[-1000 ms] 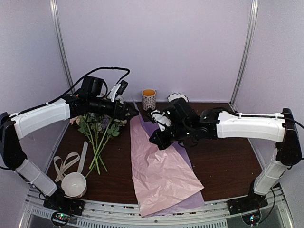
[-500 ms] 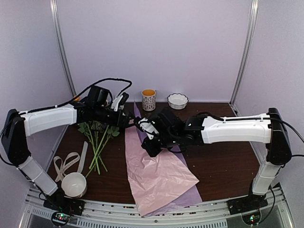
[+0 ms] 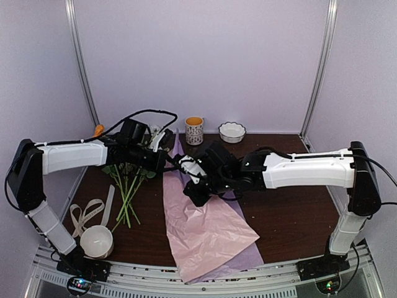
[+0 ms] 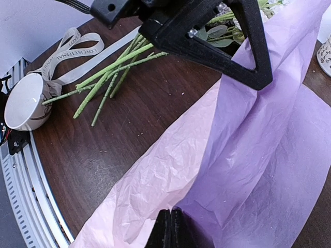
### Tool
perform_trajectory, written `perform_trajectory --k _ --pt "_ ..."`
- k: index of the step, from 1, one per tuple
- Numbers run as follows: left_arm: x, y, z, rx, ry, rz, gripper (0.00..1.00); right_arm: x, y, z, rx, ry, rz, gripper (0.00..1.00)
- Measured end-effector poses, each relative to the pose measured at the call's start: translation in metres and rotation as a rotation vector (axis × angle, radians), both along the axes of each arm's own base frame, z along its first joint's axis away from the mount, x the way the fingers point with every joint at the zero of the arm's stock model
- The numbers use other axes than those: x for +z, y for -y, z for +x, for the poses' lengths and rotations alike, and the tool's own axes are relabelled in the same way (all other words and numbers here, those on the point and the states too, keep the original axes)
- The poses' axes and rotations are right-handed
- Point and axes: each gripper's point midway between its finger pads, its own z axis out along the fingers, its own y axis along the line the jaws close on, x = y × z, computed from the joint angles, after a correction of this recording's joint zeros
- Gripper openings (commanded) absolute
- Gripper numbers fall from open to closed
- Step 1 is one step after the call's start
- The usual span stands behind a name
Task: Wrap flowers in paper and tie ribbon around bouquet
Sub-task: Unfold the folded wrapping paper at the center of the board.
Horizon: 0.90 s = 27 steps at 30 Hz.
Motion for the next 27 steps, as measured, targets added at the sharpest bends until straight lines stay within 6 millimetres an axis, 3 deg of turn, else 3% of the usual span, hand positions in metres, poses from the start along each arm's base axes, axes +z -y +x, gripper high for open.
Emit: perform_trajectory --k 2,5,7,11,14,16,20,24,27 --pt "-0.002 -0.001 -0.002 -0.008 -0.005 0.0 0.0 0.001 0.0 -0.001 0.004 0.0 0.001 0.21" --pt "-0.003 -0.005 0.0 -0.018 0.012 0.014 0.0 0.014 0.005 0.0 0.001 -0.006 0.035 0.56" --pt "-0.006 -0.01 -0.001 -0.03 0.023 0.037 0.0 0.034 0.016 0.0 -0.005 -0.022 0.1 0.67" --pt "-0.005 -0.028 -0.01 -0.078 0.051 0.093 0.0 0.094 0.071 0.027 -0.116 -0.026 0.298 0.88" --pt "0.001 -0.039 -0.017 -0.109 0.08 0.122 0.0 0.108 0.123 0.061 -0.271 -0.032 0.39 0.9" --pt "0.005 -0.046 -0.026 -0.139 0.098 0.146 0.0 0.088 0.146 0.08 -0.369 -0.076 0.37 0.89" --pt "0.008 -0.058 -0.041 -0.192 0.119 0.192 0.0 0.009 0.16 0.099 -0.488 -0.24 0.217 0.87" --pt "0.003 -0.073 -0.05 -0.221 0.101 0.243 0.0 -0.091 0.16 0.098 -0.535 -0.453 0.019 0.85" --pt "-0.001 -0.087 -0.051 -0.217 0.087 0.274 0.0 -0.137 0.162 0.087 -0.543 -0.554 -0.072 0.84"
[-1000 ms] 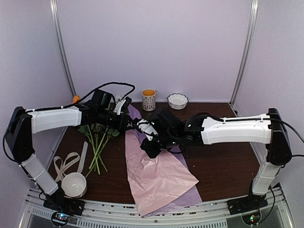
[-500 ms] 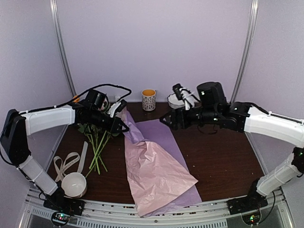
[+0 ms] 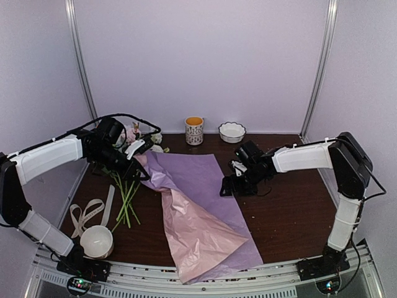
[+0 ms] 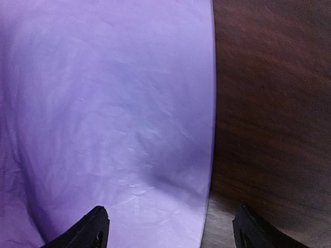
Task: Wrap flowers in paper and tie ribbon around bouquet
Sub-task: Unfold the folded wrapping paper at the center of the board.
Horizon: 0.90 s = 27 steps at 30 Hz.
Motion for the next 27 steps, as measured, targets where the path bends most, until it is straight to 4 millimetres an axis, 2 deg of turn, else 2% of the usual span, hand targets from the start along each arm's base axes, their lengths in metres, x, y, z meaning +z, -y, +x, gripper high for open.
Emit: perform_trajectory --k 3,6,12,13,14,17,20,21,25,27 --pt "-0.001 -0.01 0.0 0.011 0.003 0.027 0.0 0.013 -0.018 0.007 0.009 0.001 0.081 0.82" --pt "-0.002 -0.014 0.0 0.01 0.009 0.045 0.0 0.007 -0.033 0.002 0.021 -0.044 0.161 0.8" --pt "-0.004 -0.016 0.0 0.004 0.018 0.062 0.0 0.012 -0.066 -0.002 0.038 -0.097 0.35 0.77" --pt "-0.004 -0.017 0.0 0.004 0.02 0.064 0.0 0.014 -0.072 -0.003 0.043 -0.106 0.384 0.74" --pt "-0.004 -0.017 0.0 0.004 0.022 0.065 0.0 0.015 -0.078 -0.004 0.045 -0.118 0.41 0.66" --pt "-0.005 -0.018 0.001 0.007 0.022 0.068 0.0 0.015 -0.091 -0.008 0.058 -0.148 0.467 0.32" --pt "-0.005 -0.019 0.002 0.011 0.024 0.069 0.0 0.016 -0.098 -0.011 0.059 -0.17 0.5 0.04" --pt "-0.005 -0.02 0.003 0.015 0.024 0.069 0.0 0.018 -0.099 -0.011 0.065 -0.169 0.508 0.0" --pt "-0.002 -0.026 0.009 0.039 0.04 0.067 0.0 0.026 -0.101 -0.009 0.062 -0.159 0.53 0.0" --pt "0.003 -0.03 0.01 0.057 0.058 0.07 0.0 0.028 -0.095 -0.006 0.05 -0.141 0.507 0.04"
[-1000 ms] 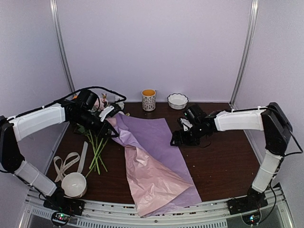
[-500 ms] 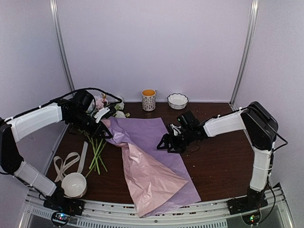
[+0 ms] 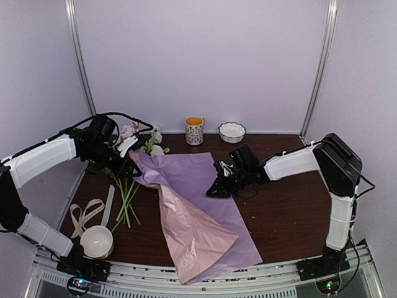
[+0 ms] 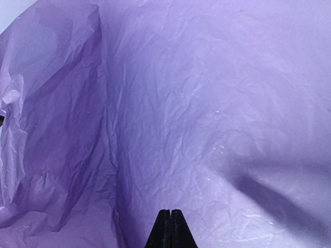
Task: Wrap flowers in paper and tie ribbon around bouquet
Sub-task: Unfold the folded wrapping paper at the center of the board.
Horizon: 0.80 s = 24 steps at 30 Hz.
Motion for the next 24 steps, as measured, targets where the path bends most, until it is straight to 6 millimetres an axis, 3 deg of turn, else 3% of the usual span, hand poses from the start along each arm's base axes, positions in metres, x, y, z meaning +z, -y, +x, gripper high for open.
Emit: perform_trajectory --k 4,9,13,18,24 --pt "0.01 -0.013 0.003 0.056 0.05 0.04 0.0 -0.001 0.03 0.01 -0.062 0.065 -0.167 0.17" --pt "0.002 -0.049 0.008 0.183 0.047 0.21 0.0 0.009 0.078 0.013 -0.123 0.172 -0.422 0.33" --pt "-0.008 -0.071 0.003 0.234 0.025 0.325 0.0 0.027 0.113 0.002 -0.137 0.253 -0.601 0.59" --pt "-0.011 -0.08 0.0 0.25 0.016 0.37 0.0 0.022 0.127 -0.015 -0.098 0.266 -0.725 0.98" --pt "-0.012 -0.083 0.0 0.256 0.017 0.386 0.0 -0.012 0.11 -0.019 -0.018 0.219 -0.812 1.0"
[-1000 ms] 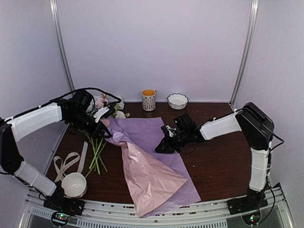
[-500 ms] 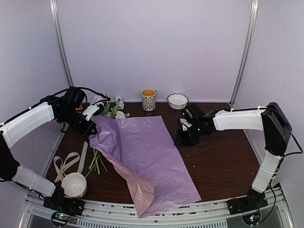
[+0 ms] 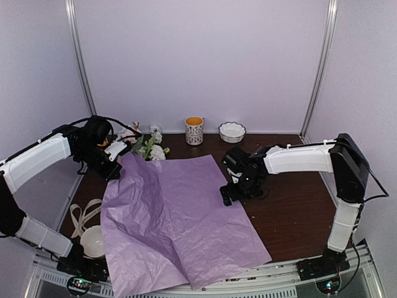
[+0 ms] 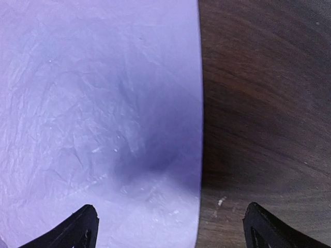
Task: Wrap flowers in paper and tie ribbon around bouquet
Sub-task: Unfold the folded wrapping paper at the center of the board.
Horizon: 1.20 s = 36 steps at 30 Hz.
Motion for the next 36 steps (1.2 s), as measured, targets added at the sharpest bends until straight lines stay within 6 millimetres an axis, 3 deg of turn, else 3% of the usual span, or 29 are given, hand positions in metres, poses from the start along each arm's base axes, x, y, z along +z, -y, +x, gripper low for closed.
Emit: perform_trajectory --k 6,15,18,21,23,30,33,36 --pt "0.0 0.001 0.0 -0.001 -0.001 -0.004 0.0 -0.029 -0.023 -0.006 0.047 -0.063 -0.031 0.99" --pt "0.0 0.007 0.0 -0.014 -0.01 -0.035 0.0 -0.026 -0.058 -0.006 0.093 -0.074 0.022 0.92" --pt "-0.002 0.009 0.0 -0.019 -0.017 -0.043 0.0 -0.027 -0.068 -0.002 0.101 -0.06 0.023 0.69" --pt "-0.003 0.01 0.0 -0.02 -0.02 -0.046 0.0 -0.028 -0.073 0.0 0.101 -0.041 0.017 0.33" --pt "-0.003 0.01 0.0 -0.021 -0.02 -0.047 0.0 -0.028 -0.073 0.001 0.09 -0.035 0.016 0.02" --pt "-0.001 0.014 0.001 -0.028 -0.014 -0.067 0.0 -0.027 -0.056 0.006 0.061 0.008 -0.03 0.0" --pt "0.006 0.022 0.002 -0.038 0.004 -0.121 0.0 -0.02 -0.028 0.005 0.029 0.025 -0.072 0.0" --pt "0.013 0.034 0.002 -0.047 0.023 -0.203 0.0 -0.002 0.02 0.014 -0.053 0.057 -0.091 0.0"
